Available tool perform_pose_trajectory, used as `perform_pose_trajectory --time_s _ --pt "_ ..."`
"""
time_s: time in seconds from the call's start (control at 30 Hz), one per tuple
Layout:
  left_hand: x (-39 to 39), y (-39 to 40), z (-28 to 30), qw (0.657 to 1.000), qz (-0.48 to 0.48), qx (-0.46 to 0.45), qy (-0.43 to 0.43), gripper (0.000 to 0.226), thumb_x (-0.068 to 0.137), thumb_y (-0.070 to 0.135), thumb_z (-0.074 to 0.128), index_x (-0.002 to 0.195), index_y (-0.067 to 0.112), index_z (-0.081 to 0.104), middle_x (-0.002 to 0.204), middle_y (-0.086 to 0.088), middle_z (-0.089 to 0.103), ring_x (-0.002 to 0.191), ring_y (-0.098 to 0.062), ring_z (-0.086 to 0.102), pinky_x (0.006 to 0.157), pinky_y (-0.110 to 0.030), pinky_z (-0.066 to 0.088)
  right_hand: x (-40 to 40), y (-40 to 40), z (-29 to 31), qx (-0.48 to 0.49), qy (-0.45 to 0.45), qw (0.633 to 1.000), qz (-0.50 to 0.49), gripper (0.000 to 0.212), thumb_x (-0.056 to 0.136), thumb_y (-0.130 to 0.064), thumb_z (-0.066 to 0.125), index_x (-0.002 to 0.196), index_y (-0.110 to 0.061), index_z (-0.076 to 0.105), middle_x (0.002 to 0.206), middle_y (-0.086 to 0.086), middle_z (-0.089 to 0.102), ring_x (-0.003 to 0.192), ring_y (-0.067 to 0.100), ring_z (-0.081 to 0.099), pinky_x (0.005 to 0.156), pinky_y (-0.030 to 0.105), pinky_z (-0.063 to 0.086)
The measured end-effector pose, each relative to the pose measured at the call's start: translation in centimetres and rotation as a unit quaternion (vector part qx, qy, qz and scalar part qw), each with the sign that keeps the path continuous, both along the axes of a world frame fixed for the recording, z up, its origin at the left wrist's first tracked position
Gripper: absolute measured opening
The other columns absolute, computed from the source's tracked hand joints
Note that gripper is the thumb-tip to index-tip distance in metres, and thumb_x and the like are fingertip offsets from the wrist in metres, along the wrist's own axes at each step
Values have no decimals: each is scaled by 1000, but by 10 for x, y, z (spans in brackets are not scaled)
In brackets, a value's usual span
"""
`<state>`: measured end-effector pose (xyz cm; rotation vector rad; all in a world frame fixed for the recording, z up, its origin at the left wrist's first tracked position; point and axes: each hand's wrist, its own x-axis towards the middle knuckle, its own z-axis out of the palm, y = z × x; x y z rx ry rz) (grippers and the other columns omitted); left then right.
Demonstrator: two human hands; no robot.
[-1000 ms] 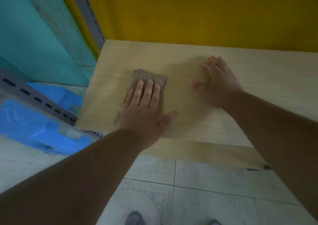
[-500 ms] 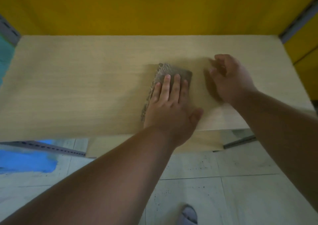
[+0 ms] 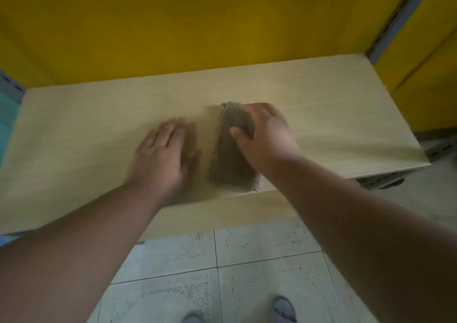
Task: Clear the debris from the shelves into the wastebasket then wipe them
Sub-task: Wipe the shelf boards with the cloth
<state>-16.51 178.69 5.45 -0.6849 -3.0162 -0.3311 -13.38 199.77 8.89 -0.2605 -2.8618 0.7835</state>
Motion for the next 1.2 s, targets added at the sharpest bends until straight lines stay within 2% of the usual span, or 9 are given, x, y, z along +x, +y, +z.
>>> perform_pose_trajectory --time_s 0.1,0.17,0.23,0.47,0.63,0.8,0.97,1.1,1.2 --pt "-8 -20 -16 1000 17 -8 -8 73 95 57 16 153 15 32 163 -10 24 150 -27 17 122 -41 14 -9 -45 -14 70 -70 995 -26 59 97 -27 40 151 -8 25 159 11 20 148 28 10 121 37 9" --pt "-9 -22 -24 1000 19 -10 7 74 95 57 12 154 17 31 163 -9 21 151 -26 14 122 -40 10 -15 -67 -27 92 -137 986 -41 66 96 -22 28 154 -6 2 162 12 -10 148 27 -17 120 39 -9" --pt "-9 -22 -26 1000 20 -7 11 74 94 56 11 154 17 30 163 -8 21 152 -25 13 122 -38 8 -18 -74 -37 116 -155 980 -44 69 95 -23 23 153 -5 -10 160 13 -22 145 27 -26 119 40 -14" --pt "-11 -22 -27 999 25 -14 24 68 94 49 24 152 15 34 162 -10 25 150 -28 18 122 -41 13 -5 -36 -38 171 -114 978 44 63 101 -37 18 155 -12 -2 162 5 -14 148 18 -18 120 35 -10" --pt "-8 -14 -26 999 32 -13 30 67 92 45 28 149 11 40 159 -14 30 148 -32 23 121 -45 17 4 25 -33 185 -108 977 5 61 101 -39 17 156 -14 7 164 4 -5 150 17 -9 121 34 -5" --pt "-2 15 -16 1000 23 -10 13 74 89 53 31 148 10 39 160 -17 26 149 -34 20 122 -46 13 4 34 -32 188 -121 974 25 66 101 -47 19 156 -14 3 163 4 -9 149 18 -12 121 35 -6" --pt "-4 83 -5 997 -61 -46 -21 84 91 66 36 157 22 10 166 -7 -4 152 -23 -5 123 -40 -2 9 64 -30 196 -116 973 27 67 100 -53 18 156 -21 4 163 3 -10 149 17 -14 121 35 -7" --pt "-9 123 -6 995 -72 -61 -34 82 93 64 36 157 23 6 166 -7 -11 152 -24 -10 123 -43 -5 15 111 -30 202 -141 969 -11 69 96 -64 18 155 -33 1 162 7 -14 148 21 -18 121 38 -5" --pt "-11 148 -5 994 -75 -70 -38 81 94 64 33 157 23 6 166 -7 -12 152 -23 -12 122 -45 -7 20 144 -30 215 -147 965 -12 73 94 -66 21 155 -33 -4 162 5 -15 148 20 -19 121 40 -4"
